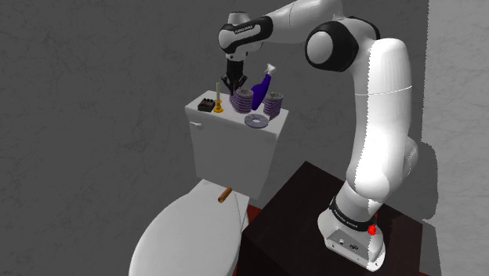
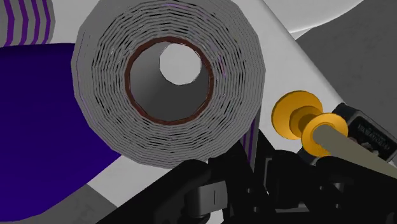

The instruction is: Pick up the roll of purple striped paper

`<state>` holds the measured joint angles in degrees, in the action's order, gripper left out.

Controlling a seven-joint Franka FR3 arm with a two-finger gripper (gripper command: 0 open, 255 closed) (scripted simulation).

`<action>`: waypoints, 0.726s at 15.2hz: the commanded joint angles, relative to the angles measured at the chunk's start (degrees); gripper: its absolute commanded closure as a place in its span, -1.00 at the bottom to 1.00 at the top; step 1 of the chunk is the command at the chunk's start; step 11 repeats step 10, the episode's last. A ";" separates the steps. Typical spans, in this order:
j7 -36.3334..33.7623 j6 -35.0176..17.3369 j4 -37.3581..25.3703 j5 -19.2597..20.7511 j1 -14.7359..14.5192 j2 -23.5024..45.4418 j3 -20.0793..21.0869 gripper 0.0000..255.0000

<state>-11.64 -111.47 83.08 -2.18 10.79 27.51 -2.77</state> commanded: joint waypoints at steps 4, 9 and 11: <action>-0.15 3.63 -2.92 0.08 -0.03 -0.73 -0.02 1.00; -0.21 6.67 -5.68 0.11 0.00 -1.01 -0.04 1.00; -0.21 6.68 -5.69 0.11 0.01 -1.01 -0.04 1.00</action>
